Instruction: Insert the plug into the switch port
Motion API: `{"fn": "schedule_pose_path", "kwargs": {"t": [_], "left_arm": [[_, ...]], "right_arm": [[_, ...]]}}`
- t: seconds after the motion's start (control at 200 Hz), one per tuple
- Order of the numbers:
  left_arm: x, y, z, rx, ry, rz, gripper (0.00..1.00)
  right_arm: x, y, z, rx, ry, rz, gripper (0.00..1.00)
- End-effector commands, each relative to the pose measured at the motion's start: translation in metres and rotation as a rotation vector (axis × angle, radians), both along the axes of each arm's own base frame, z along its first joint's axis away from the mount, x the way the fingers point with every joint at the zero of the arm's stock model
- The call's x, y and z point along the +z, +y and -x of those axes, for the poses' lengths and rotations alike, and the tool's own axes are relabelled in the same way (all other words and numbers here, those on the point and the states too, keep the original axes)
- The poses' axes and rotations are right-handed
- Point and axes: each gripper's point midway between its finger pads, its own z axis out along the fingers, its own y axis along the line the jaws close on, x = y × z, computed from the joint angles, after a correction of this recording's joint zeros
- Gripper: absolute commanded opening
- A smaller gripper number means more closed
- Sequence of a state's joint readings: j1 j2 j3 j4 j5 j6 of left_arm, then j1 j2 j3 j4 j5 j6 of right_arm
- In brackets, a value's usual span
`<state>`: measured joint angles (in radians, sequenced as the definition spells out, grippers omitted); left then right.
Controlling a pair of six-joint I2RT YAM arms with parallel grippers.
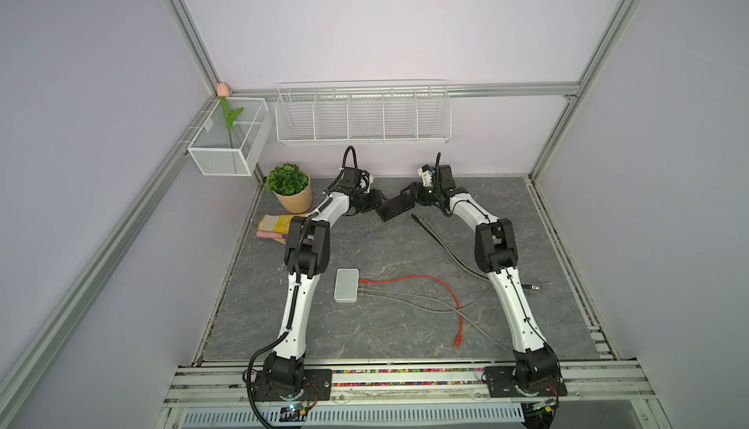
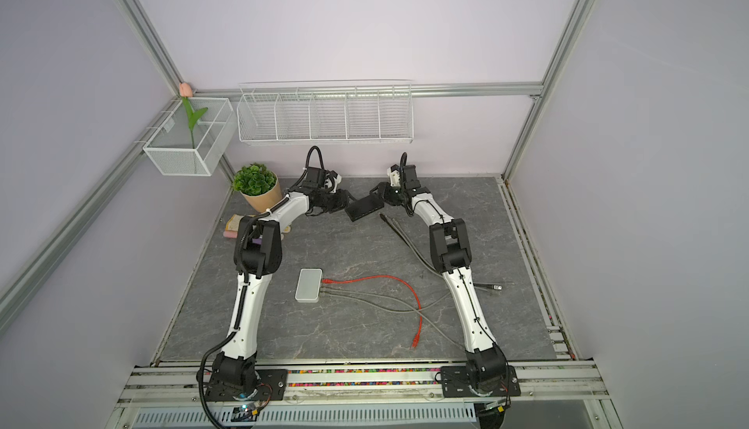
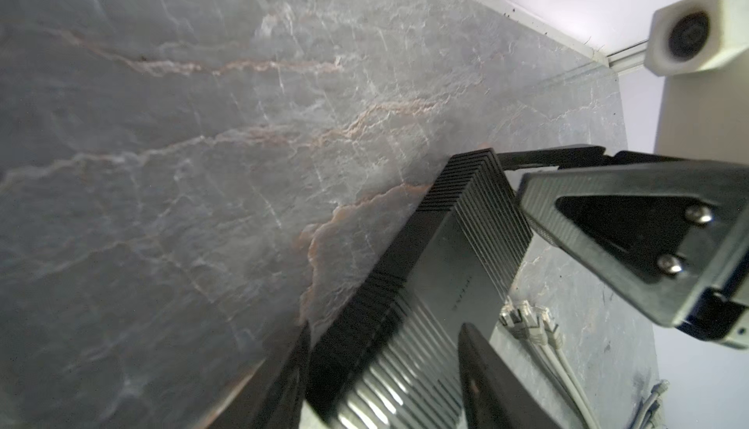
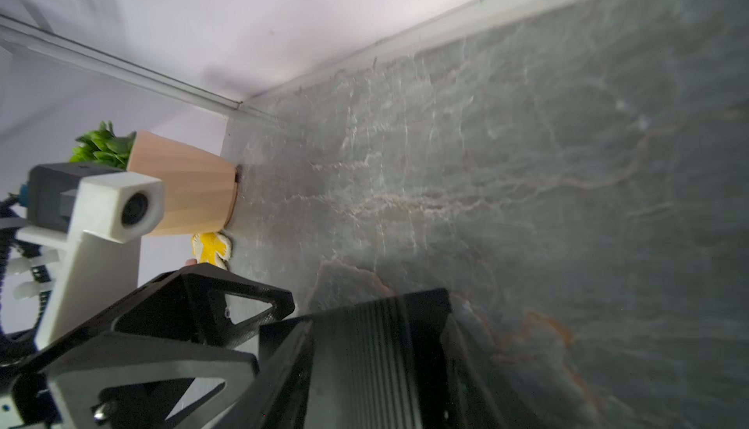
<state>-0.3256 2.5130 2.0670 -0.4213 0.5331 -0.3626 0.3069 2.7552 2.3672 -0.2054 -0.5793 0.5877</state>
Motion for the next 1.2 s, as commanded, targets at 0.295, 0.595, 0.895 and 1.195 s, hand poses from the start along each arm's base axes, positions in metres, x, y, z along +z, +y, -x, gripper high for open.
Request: {"fn": "schedule_pose_path", "kwargs": {"t": [0.295,0.595,0.895,1.195], "left_arm": [[-0.002,0.019,0.08,0.033,0.047,0.005,0.53],[0.002,0.029,0.141,0.076,0.046,0.022,0.5],[0.02,0.032,0.186,0.1,0.015,0.037,0.49],[0.021,0.049,0.201,0.124,0.002,-0.013,0.47]], "right_arm": [[0.007,0.035,0.05,0.107,0.023,-0.008,0.4],[0.019,0.052,0.093,0.164,-0.001,-0.009,0.34],[0.017,0.073,0.126,0.242,0.007,0.0,0.34],[0.023,0.079,0.145,0.265,-0.006,0.015,0.34]]}}
